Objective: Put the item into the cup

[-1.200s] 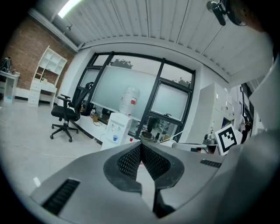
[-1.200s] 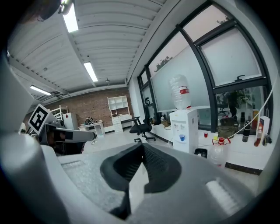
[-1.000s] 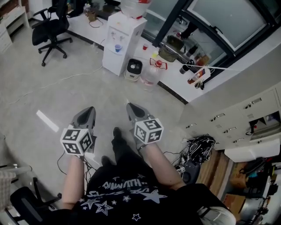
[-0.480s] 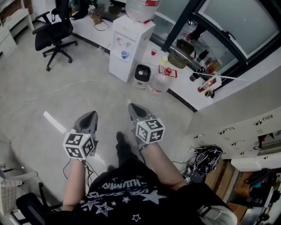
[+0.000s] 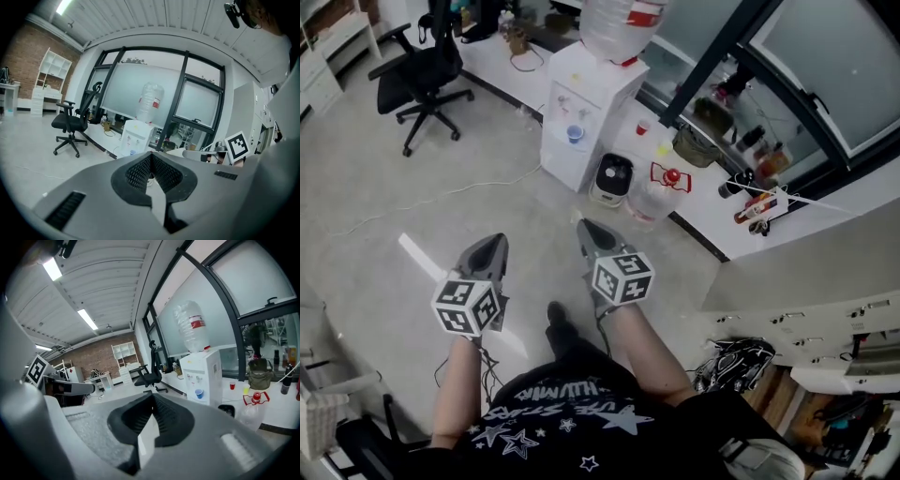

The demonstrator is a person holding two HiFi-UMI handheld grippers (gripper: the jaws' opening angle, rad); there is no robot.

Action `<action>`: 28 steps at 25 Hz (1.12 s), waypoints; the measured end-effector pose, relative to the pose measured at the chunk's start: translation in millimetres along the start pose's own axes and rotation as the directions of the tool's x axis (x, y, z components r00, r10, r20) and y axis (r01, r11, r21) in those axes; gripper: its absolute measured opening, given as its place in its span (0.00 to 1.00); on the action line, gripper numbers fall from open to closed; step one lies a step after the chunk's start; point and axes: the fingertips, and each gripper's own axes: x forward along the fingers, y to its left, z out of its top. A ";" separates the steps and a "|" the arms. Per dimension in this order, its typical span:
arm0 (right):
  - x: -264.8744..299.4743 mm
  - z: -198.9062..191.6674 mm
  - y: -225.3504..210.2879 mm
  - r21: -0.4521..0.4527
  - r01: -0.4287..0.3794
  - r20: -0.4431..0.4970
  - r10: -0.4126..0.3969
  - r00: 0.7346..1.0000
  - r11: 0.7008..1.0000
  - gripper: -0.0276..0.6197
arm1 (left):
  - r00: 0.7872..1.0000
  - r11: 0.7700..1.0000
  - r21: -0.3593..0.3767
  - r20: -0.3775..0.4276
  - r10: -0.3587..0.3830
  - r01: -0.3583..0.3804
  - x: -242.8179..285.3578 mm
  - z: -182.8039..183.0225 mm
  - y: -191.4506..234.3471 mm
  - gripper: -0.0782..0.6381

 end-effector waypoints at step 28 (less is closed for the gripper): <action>91.4 51.5 -141.5 0.065 0.011 0.001 -0.011 1.000 0.998 0.05 | 0.997 1.000 0.002 -0.073 0.002 -0.002 167.1 51.3 19.9 0.12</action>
